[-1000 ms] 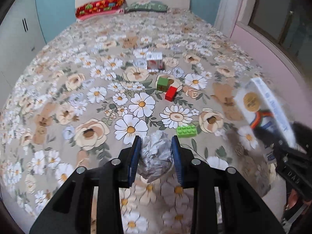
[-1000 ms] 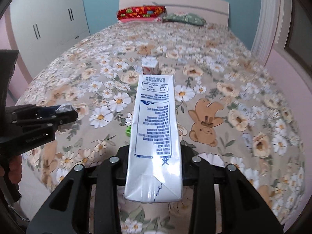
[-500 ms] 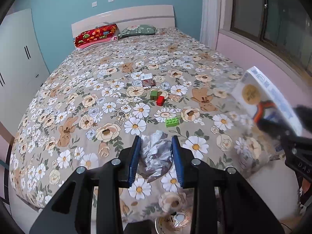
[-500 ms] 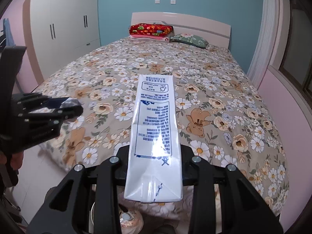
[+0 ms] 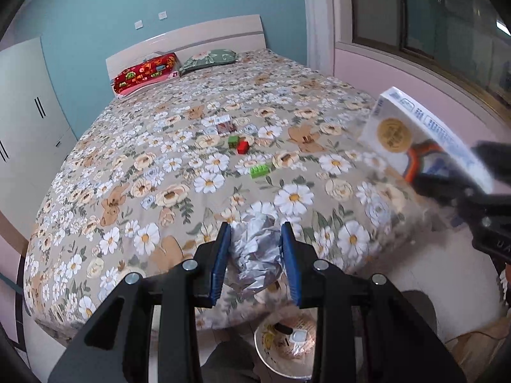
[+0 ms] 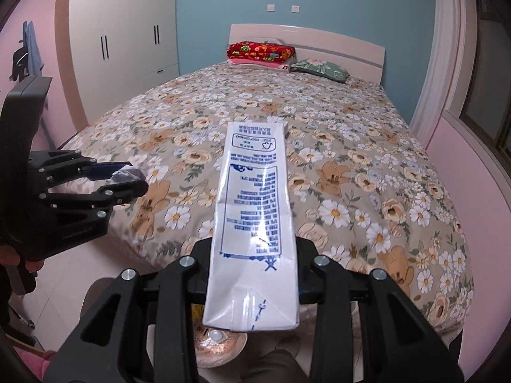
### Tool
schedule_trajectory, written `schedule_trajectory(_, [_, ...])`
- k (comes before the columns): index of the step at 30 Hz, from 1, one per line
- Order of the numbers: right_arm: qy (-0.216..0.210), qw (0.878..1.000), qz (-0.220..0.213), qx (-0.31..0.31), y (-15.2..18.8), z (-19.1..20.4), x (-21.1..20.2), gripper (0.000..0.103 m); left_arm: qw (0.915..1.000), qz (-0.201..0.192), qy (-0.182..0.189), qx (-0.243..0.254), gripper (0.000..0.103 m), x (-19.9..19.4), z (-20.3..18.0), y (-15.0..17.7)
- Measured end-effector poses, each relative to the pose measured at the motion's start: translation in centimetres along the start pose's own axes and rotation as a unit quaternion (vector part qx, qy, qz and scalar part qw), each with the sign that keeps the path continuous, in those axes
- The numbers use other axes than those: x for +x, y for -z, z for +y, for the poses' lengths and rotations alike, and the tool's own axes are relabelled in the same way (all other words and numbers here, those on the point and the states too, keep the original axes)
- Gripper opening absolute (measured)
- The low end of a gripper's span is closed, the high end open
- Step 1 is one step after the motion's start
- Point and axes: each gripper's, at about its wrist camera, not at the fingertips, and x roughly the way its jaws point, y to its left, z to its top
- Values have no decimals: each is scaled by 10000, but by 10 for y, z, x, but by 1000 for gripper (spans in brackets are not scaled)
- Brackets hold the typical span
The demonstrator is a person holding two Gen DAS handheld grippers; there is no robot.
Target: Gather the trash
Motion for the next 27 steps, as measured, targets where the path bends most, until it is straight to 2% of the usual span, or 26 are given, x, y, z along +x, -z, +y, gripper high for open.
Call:
schedule_trajectory(14, [-172,9986,503,-56,61,17,20,35,9983,568,95,33,34,24,-10,64])
schedule_trajectory(27, [-386,9930,1116,-53,110,29,59,35,9917,1235,359,-76,34,67,-21,113])
